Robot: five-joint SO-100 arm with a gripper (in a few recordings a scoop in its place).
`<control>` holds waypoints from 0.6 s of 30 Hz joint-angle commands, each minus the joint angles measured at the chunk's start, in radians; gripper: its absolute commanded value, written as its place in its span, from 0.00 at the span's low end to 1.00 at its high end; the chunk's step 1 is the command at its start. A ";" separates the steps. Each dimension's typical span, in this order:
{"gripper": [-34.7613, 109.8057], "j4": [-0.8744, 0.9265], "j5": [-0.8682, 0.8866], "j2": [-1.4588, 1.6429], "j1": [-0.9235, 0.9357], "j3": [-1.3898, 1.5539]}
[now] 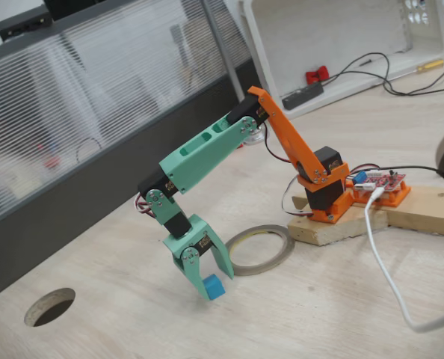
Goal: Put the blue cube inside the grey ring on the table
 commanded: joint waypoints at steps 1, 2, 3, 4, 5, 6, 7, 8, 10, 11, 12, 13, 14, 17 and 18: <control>0.50 0.021 0.012 0.018 0.008 -0.015; 0.50 0.021 0.012 0.018 0.009 -0.015; 0.50 0.021 0.012 0.018 0.009 -0.015; 0.50 0.021 0.012 0.018 0.009 -0.015; 0.50 0.021 0.012 0.018 0.009 -0.015; 0.50 0.021 0.012 0.018 0.009 -0.015; 0.50 0.021 0.012 0.018 0.009 -0.015; 0.50 0.021 0.012 0.018 0.009 -0.015; 0.47 0.021 0.012 0.021 0.009 -0.015; 0.45 0.021 0.012 0.021 0.009 -0.015; 0.43 0.021 0.012 0.021 0.009 -0.015; 0.41 0.021 0.014 0.021 0.009 -0.015; 0.38 0.021 0.017 0.021 0.009 -0.015; 0.31 0.015 0.018 0.025 0.009 -0.017; 0.29 0.014 0.018 0.025 0.009 -0.018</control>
